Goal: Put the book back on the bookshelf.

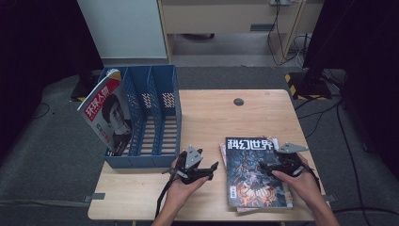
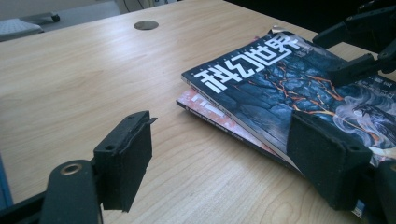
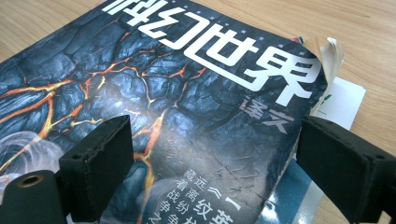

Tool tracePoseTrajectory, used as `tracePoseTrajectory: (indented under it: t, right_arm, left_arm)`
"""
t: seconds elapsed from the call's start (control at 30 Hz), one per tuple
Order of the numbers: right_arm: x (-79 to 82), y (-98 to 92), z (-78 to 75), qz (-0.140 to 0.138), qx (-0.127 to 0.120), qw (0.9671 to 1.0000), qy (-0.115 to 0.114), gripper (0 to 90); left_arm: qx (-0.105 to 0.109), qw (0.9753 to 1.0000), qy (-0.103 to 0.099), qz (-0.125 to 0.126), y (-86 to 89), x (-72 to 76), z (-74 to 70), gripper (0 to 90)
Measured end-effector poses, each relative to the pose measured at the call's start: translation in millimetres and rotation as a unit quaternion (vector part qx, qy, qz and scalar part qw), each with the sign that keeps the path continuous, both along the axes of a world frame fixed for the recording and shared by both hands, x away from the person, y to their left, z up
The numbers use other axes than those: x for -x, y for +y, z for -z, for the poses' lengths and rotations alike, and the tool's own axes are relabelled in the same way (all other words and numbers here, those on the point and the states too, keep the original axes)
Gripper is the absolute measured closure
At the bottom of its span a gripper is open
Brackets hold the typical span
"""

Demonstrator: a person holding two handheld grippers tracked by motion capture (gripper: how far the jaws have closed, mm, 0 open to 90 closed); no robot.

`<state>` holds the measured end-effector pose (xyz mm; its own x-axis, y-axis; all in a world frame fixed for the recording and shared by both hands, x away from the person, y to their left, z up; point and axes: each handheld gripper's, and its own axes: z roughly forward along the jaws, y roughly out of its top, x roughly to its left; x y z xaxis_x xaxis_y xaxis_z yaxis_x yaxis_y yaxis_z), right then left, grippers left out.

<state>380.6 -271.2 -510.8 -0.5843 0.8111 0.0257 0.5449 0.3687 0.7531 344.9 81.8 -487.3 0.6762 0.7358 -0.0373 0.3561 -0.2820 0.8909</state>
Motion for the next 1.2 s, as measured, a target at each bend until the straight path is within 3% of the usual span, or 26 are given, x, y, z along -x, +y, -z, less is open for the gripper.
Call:
tracePoseTrajectory:
  t: [0.37, 0.53, 0.8, 0.97, 1.2]
  right_arm:
    - [-0.1, 1.7, 0.2, -0.005, 0.0, 1.0, -0.003, 12.6]
    - [-1.8, 11.7, 1.8, -0.011, -0.011, 0.9999, 0.003, 12.0]
    - [-1.0, 18.5, 1.8, -0.018, -0.005, 0.9998, -0.002, 11.8]
    - [-0.4, 15.7, 0.6, -0.015, -0.012, 0.9997, 0.017, 12.8]
    - [5.7, 11.1, -2.8, -0.019, -0.009, 0.9995, 0.024, 19.8]
  left_arm:
    - [-0.001, 1.0, 0.009, 0.003, -5.8, -1.2, 7.4, 21.8]
    - [0.0, 0.9999, 0.015, 0.0, -6.3, -1.9, 10.5, 21.6]
    - [-0.001, 0.9995, 0.032, 0.009, -15.0, -3.3, 17.7, 21.2]
    - [-0.001, 0.9989, 0.044, 0.013, -20.7, -4.5, 22.7, 21.1]
    - [0.008, 0.9978, 0.065, 0.015, -28.1, -8.3, 28.9, 20.6]
